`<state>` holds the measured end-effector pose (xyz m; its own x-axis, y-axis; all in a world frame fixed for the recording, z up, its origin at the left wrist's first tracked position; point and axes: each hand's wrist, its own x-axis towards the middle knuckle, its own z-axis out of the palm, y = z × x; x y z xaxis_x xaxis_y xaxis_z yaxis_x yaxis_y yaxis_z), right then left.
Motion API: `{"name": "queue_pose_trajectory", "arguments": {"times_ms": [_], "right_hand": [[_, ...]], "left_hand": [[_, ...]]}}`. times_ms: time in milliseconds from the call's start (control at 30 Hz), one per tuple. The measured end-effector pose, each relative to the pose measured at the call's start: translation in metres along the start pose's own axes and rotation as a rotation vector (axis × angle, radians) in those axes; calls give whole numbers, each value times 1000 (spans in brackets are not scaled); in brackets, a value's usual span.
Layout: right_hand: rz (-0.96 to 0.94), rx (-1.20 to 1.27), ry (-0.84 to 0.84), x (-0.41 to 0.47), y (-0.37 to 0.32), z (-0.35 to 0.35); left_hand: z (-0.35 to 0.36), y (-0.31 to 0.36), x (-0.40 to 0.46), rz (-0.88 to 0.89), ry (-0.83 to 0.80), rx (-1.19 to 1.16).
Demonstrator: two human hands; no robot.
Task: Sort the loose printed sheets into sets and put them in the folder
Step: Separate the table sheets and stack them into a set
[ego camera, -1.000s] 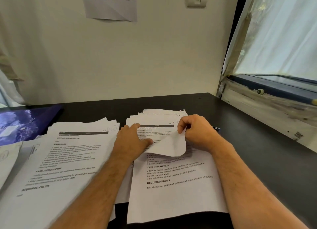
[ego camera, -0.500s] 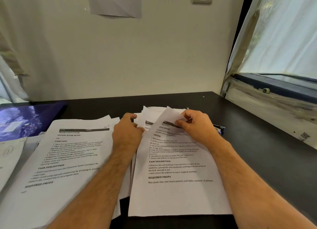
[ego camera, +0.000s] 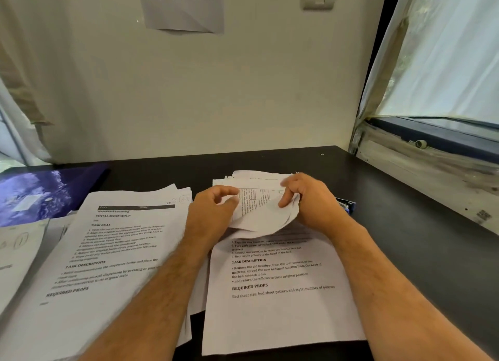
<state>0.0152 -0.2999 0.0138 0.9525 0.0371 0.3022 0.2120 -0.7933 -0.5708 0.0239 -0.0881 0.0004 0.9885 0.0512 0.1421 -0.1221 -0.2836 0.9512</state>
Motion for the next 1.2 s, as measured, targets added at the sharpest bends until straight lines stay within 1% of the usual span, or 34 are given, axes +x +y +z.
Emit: {"name": "queue_pose_trajectory", "arguments": {"times_ms": [33,100,167,300,333,500,633,733,867,1067,1200], "right_hand": [[52,51,-37,-1,1,1],[115,98,-86,-3,2,2],[123,121,-84,-4,0,2],[89,104,-99,-5,-3,2],[80,99,-101,-6,-4,2],[41,114,-101,-9,-8,5],[27,132,-108,-10,-7,4],[-34,159,-19,-11,-4,2],[-165,166,162,-16,-1,-3],[-173,164,168,-17,2,-3],[-119,153,162,-17,-3,-3]], "left_hand": [[1,0,1,-22,33,19],[2,0,2,-58,47,-5],[3,-1,3,-76,42,10],[1,0,9,-51,51,219],[1,1,10,-47,59,240],[2,2,8,-32,98,192],[1,1,6,-53,122,65],[-3,-3,10,-105,175,-66],[-6,-6,14,-133,218,-132],[-7,-7,13,-103,190,-145],[-9,-4,6,29,71,-15]]}}
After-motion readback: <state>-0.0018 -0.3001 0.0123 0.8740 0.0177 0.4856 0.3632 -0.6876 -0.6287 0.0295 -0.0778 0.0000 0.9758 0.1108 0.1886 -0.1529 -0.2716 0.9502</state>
